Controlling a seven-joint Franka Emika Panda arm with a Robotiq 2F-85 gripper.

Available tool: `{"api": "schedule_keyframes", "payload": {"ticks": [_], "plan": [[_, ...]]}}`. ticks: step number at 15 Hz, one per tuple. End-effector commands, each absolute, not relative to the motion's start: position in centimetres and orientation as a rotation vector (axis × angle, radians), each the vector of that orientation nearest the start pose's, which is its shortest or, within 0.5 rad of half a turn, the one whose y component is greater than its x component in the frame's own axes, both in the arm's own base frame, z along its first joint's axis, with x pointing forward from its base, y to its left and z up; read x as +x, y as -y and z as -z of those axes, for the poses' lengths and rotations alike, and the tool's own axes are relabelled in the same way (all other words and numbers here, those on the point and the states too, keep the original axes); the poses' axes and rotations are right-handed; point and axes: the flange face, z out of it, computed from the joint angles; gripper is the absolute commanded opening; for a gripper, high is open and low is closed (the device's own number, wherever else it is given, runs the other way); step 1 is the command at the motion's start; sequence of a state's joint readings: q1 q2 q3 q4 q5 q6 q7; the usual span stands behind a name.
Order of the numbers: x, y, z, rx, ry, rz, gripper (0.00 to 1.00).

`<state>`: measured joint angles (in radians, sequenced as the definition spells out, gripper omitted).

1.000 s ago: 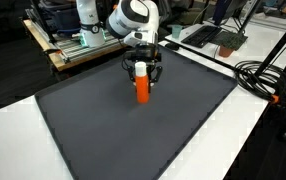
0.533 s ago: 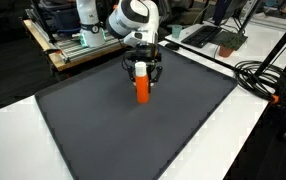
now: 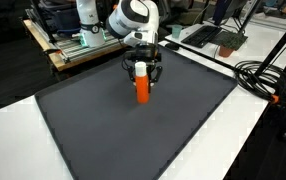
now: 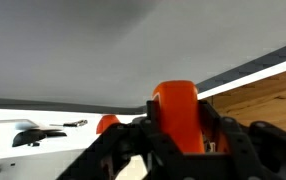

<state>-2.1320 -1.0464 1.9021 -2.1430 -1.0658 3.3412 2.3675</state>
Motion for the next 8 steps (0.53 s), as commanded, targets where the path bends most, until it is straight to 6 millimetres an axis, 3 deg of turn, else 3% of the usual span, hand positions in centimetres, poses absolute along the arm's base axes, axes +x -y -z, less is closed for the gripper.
{"api": "schedule_keyframes", "payload": {"ticks": [1,2,8], "plan": [[56.7,2.0,-18.8,-2.767,-1.378,1.440,0.46],[56.7,2.0,-18.8,-2.767,-1.378,1.440,0.21],[57.1,2.3,-15.4,-2.833,-1.390,1.364,0.21]]}}
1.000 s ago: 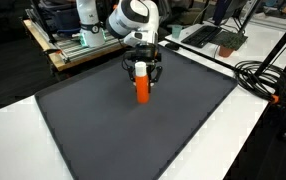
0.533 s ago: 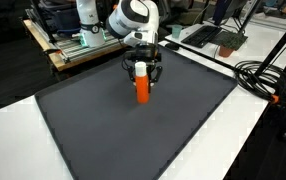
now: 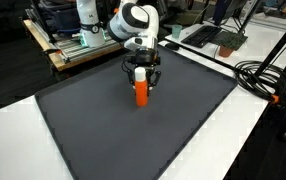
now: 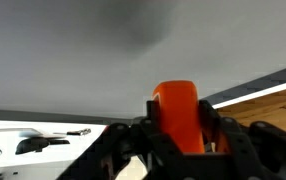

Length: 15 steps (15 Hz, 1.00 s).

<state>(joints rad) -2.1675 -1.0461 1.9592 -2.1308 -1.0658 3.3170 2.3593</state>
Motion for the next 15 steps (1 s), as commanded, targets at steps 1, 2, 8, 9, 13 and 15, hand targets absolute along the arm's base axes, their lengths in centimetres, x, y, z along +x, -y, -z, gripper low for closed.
{"api": "schedule_keyframes", "payload": {"ticks": [1,2,8,9,13,15], "plan": [[57.1,2.3,-15.0,-2.840,-1.394,1.349,0.21],[57.1,2.4,-14.6,-2.845,-1.397,1.338,0.21],[58.0,2.4,-14.3,-2.811,-1.400,1.285,0.21],[58.1,2.4,-14.3,-2.813,-1.404,1.281,0.21],[59.2,2.1,-13.9,-2.823,-1.390,1.246,0.21],[59.5,1.9,-13.5,-2.843,-1.376,1.215,0.21]]}}
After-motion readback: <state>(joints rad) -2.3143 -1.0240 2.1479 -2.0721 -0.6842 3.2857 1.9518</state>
